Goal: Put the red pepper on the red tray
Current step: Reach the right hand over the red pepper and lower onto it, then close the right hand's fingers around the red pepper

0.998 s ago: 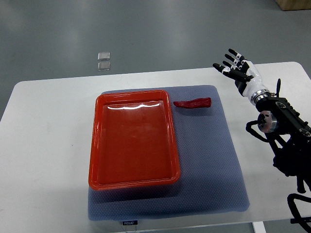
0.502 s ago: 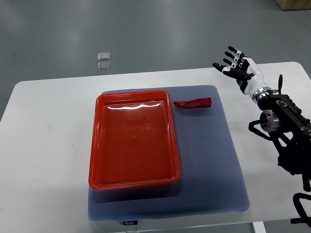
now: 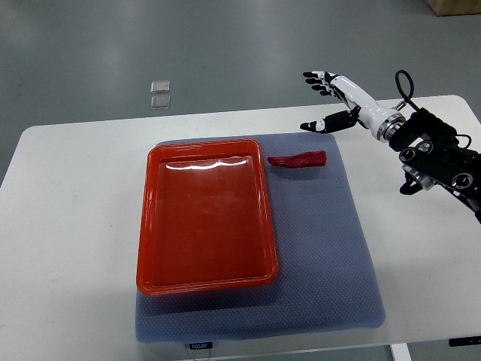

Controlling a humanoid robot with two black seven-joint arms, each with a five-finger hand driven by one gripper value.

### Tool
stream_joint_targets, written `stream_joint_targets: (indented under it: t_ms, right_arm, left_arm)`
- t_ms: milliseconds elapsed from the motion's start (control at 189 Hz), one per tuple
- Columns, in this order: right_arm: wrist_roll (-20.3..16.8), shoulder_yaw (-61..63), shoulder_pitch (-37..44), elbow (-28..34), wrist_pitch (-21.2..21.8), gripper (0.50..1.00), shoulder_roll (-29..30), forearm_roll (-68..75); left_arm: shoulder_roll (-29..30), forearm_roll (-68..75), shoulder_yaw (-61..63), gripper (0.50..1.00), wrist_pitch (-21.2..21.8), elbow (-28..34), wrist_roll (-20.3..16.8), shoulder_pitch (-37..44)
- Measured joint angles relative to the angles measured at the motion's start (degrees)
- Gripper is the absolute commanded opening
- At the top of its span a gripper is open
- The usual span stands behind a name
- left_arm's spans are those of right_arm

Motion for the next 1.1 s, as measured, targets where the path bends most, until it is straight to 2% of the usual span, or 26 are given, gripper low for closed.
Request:
stream_joint_targets:
  t_ms: [132,285,560,814,1099]
  right_arm:
    - [0.0,-13.6,5.8,1.5,-1.9,0.893,-1.0,-1.0]
    - [-0.3,-20.6,8.5,1.8,-3.1,0.889,-0.5,-3.8]
    - [-2.5,-25.7,10.4,1.1,-4.0,0.866,0.9,-7.9]
    - [-4.8,-27.7,10.0,-3.0,-4.8,0.797,4.1,-10.7]
    - [-5.9,-29.2,9.5,-5.0,-5.2,0.77,5.8,-12.0]
  left_arm:
    - [0.0,0.0,0.0,1.0,0.0,0.0,0.0,0.0]
    - [0.0,0.0,0.0,1.0,0.0,0.0,0.0,0.0]
    - [0.0,0.0,0.0,1.0,0.0,0.0,0.0,0.0]
    - [0.0,0.0,0.0,1.0,0.0,0.0,0.0,0.0]
    - [0.0,0.0,0.0,1.0,0.0,0.0,0.0,0.0]
